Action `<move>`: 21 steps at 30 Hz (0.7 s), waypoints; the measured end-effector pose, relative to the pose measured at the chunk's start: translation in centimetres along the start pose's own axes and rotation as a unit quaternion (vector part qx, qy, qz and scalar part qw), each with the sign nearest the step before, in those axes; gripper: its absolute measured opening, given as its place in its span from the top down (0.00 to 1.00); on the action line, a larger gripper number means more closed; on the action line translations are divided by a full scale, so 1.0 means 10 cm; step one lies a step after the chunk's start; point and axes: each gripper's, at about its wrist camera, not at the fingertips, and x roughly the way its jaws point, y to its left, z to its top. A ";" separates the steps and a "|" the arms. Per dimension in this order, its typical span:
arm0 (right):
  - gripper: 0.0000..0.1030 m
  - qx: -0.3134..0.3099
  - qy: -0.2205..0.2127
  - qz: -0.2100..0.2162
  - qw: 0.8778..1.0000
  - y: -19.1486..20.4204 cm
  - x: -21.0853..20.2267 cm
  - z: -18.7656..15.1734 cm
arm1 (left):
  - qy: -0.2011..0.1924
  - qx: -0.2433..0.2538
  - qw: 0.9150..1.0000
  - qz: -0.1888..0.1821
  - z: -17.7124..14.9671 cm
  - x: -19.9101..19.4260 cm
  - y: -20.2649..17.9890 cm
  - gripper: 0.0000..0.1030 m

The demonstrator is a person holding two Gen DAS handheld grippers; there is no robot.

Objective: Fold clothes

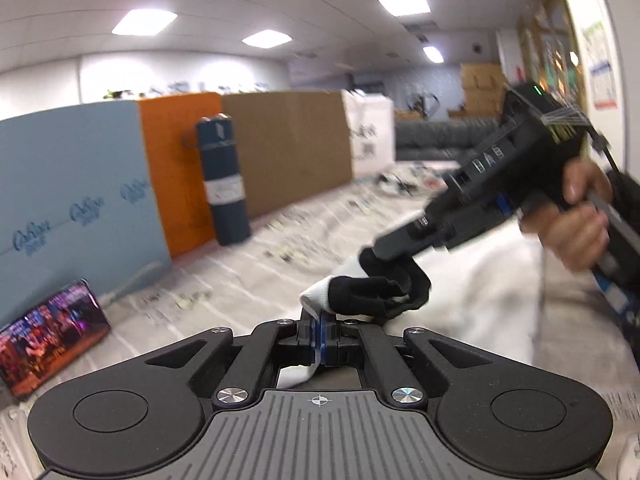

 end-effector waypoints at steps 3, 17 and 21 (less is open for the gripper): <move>0.92 0.003 0.016 -0.018 1.000 -0.04 0.01 -0.10 | 0.033 0.023 0.999 -0.005 -0.08 0.04 -0.10 0.97; 0.44 0.044 -0.189 -0.207 0.959 -0.70 -0.91 0.40 | -0.009 0.065 0.998 -0.015 -0.07 -0.32 -0.31 0.22; 0.45 0.099 -0.198 -0.270 0.937 -1.10 -0.89 0.66 | -0.021 0.032 0.999 0.023 -0.02 -0.29 -0.33 0.15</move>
